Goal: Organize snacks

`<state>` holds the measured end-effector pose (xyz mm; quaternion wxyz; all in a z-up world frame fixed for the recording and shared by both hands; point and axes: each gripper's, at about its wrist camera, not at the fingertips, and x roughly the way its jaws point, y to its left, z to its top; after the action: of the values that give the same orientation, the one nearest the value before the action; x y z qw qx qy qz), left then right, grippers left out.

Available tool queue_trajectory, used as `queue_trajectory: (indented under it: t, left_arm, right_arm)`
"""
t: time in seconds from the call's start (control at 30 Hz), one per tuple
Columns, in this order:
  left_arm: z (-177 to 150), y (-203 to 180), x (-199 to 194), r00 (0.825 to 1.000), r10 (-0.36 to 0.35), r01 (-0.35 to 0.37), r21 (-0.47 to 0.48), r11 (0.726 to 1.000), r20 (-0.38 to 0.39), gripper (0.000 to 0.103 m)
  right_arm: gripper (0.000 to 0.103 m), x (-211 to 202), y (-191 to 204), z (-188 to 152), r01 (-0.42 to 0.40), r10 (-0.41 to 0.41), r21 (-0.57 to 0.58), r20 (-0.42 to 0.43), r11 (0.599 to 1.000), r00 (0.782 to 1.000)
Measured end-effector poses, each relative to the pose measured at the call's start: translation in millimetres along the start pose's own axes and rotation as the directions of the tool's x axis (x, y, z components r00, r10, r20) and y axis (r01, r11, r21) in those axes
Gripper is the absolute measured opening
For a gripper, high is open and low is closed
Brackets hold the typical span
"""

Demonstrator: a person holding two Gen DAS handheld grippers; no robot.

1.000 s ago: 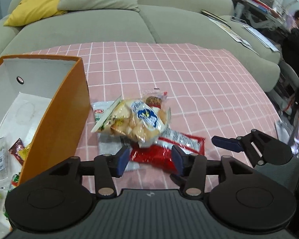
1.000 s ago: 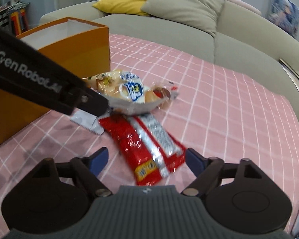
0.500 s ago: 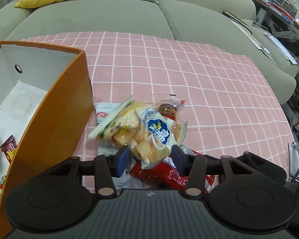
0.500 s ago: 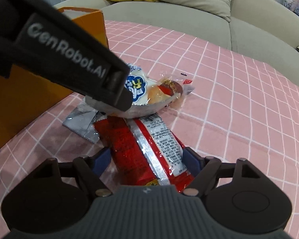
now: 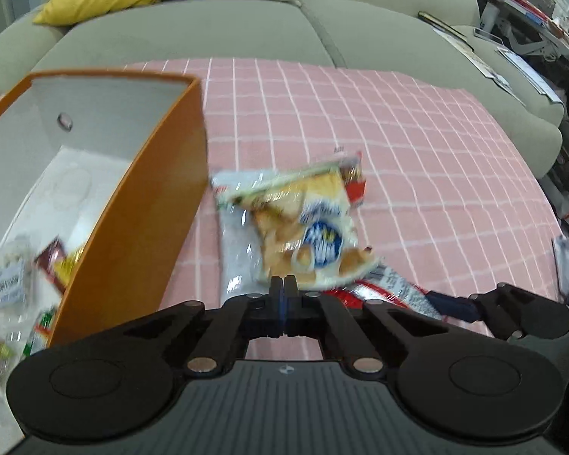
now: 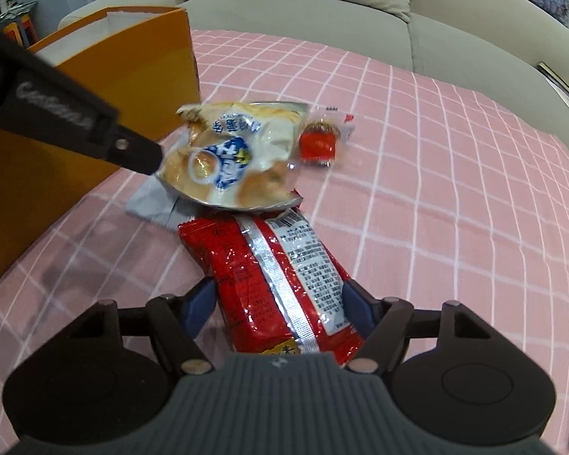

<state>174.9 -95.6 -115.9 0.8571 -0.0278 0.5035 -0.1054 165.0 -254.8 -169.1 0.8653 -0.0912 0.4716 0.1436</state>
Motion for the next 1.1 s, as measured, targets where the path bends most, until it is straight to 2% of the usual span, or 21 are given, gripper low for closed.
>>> queue_trajectory:
  t: [0.2,0.37,0.43,0.5,0.57,0.7,0.87,1.1]
  left_arm:
    - [-26,13,-22,0.999,-0.018,0.018,-0.018,1.0,-0.03,0.0]
    - [-36,19,-31,0.999,-0.041,0.04,-0.037,0.999,-0.032,0.0]
    - [-33,19,-32,0.999,-0.046,0.045,-0.059,0.997,-0.019,0.007]
    - [-28,18,-31,0.998,-0.065,0.064,-0.083,0.994,-0.013,0.029]
    - [-22,15,-29,0.997,-0.07,0.071,-0.099,0.993,0.01,0.046]
    - [-6,7,-19,0.996,-0.073,0.08,-0.122,0.989,0.059,0.066]
    - [13,2,4,0.995,-0.043,0.055,-0.136,0.989,0.089,0.083]
    - [29,4,41,0.998,-0.038,0.046,-0.154,0.987,0.055,0.086]
  right_arm:
    - [0.07,-21,8,-28,0.025,-0.024,0.027,-0.013,0.999,1.0]
    - [0.07,-35,1,-41,0.099,-0.098,0.053,-0.017,0.994,0.995]
    - [0.07,-31,-11,-37,0.126,-0.124,0.088,-0.027,0.988,0.992]
    - [0.07,-28,-23,-34,0.142,-0.138,0.126,-0.036,0.982,0.99]
    - [0.07,-26,-32,-29,0.144,-0.14,0.154,-0.037,0.978,0.989]
    - [0.07,-16,-43,-15,0.138,-0.133,0.188,-0.038,0.972,0.99]
    - [0.07,-6,-50,-1,0.121,-0.115,0.207,-0.039,0.971,0.993]
    - [0.07,2,-51,8,0.097,-0.092,0.204,-0.033,0.974,0.995]
